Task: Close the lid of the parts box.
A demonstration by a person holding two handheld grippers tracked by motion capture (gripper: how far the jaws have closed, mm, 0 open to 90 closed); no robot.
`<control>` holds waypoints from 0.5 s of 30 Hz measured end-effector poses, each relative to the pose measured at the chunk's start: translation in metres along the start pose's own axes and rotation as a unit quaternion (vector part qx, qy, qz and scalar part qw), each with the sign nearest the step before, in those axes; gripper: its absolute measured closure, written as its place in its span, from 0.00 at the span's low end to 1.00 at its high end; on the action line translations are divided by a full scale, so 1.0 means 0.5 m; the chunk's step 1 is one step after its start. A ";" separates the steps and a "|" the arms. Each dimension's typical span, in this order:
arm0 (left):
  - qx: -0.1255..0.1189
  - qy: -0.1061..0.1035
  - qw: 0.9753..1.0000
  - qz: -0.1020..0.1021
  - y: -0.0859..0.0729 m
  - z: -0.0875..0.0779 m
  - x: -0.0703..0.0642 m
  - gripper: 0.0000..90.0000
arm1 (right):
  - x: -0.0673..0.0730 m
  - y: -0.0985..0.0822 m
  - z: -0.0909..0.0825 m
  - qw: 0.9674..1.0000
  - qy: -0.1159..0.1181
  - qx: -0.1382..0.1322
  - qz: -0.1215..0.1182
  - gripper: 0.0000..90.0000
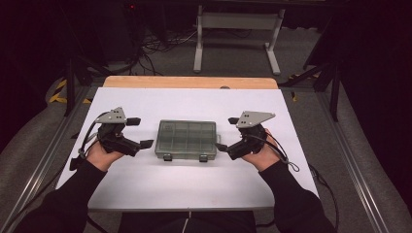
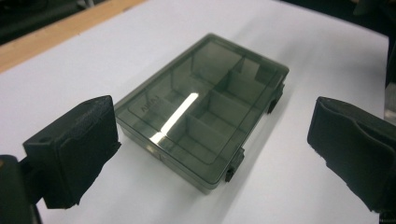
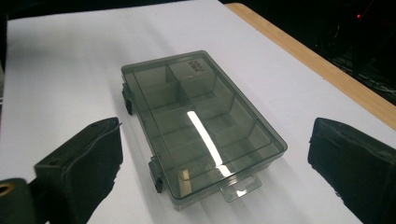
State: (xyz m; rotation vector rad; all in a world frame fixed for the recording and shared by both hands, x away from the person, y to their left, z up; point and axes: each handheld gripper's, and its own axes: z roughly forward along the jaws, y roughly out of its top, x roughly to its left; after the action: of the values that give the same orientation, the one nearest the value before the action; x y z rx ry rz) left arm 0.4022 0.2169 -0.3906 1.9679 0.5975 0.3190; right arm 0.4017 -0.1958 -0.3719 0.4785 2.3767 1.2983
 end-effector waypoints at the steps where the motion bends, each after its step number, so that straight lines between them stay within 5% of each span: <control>1: -0.008 0.004 1.000 -0.002 -0.005 -0.006 0.001 0.03 | 0.000 -0.002 -0.005 1.000 -0.002 -0.004 -0.001 0.03; 6: -0.054 0.011 0.998 0.007 -0.034 -0.029 0.000 0.02 | -0.001 -0.020 -0.029 1.000 -0.017 -0.024 0.002 0.03; 9: -0.092 0.030 0.995 0.002 -0.060 -0.042 -0.006 0.02 | 0.001 -0.037 -0.043 0.999 -0.025 -0.043 0.005 0.02; 15: -0.111 0.059 0.992 0.005 -0.097 -0.048 -0.014 0.03 | 0.008 -0.066 -0.057 0.996 -0.030 -0.078 0.014 0.02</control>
State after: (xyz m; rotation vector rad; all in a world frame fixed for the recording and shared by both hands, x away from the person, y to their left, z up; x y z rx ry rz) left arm 0.3718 0.2492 -0.4226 1.7468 0.6011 0.4903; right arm 0.3808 -0.2313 -0.3865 0.4972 2.2051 1.4477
